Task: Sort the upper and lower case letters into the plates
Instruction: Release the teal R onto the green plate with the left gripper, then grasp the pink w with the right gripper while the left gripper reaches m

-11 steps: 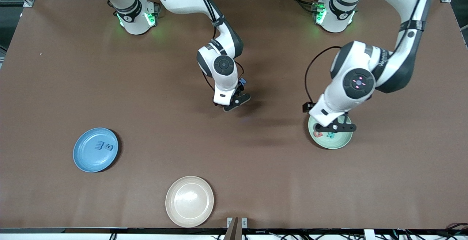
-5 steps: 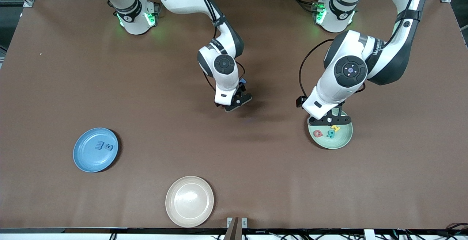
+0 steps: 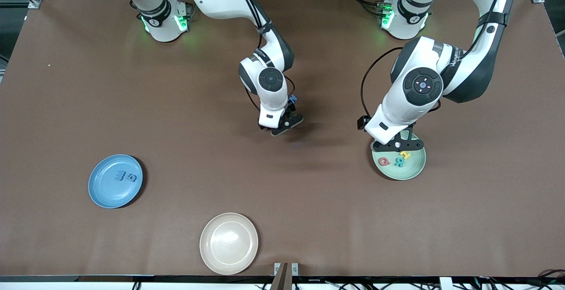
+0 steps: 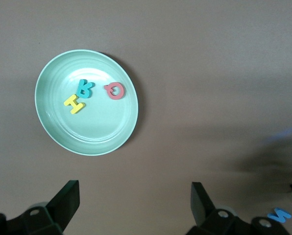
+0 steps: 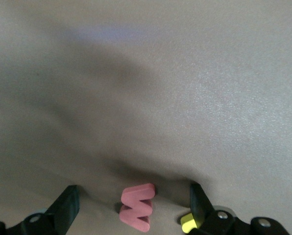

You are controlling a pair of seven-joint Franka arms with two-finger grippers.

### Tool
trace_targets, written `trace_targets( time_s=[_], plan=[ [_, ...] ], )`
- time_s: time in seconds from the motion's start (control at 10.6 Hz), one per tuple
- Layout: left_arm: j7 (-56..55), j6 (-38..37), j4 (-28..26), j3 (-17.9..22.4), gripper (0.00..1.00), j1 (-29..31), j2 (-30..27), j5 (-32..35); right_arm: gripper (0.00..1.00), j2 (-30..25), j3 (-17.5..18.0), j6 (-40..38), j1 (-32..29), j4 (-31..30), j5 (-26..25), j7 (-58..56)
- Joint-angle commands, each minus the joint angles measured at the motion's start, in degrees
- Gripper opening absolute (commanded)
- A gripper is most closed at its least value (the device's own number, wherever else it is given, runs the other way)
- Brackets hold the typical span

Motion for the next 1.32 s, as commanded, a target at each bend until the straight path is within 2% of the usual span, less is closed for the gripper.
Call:
trace_targets(
  time_s=[0.0,0.19,0.28,0.38,0.47,0.94,1.23],
  plan=[
    [-1.70,-0.75,-0.42,-0.06,1.00,-1.28,-0.86,-2.15,1.00,-0.01,-0.27,-1.47,0.42,-0.78,0.98,0.54],
    [-3.72,-0.67,0.37,-0.06,1.00,-2.08,-0.86,-4.09,1.00,-0.19,-0.27,-2.53,0.50,-0.78,0.98,0.46],
    [-4.34,-0.58,0.46,-0.93,1.00,-2.17,-0.78,-4.18,0.93,-0.19,-0.27,-2.53,0.50,-0.78,0.90,-0.07],
    [-4.95,-0.14,0.55,-2.07,1.00,-2.17,-0.69,-4.19,0.30,-0.19,-0.27,-2.53,0.50,-0.69,0.90,-0.07],
    [-5.83,-0.05,1.16,-2.95,1.00,-2.17,-0.51,-4.19,0.00,-0.28,-0.27,-2.44,0.59,-0.69,0.90,0.54],
    [-4.96,3.02,1.08,-5.86,1.00,-2.26,0.36,-3.92,0.00,-2.03,-0.71,-2.97,0.50,-0.25,0.90,2.64],
    [-4.96,3.20,0.73,-6.13,1.00,-3.39,1.33,-3.83,0.00,-3.62,-6.75,-4.63,0.15,-0.43,0.81,2.13]
  ],
)
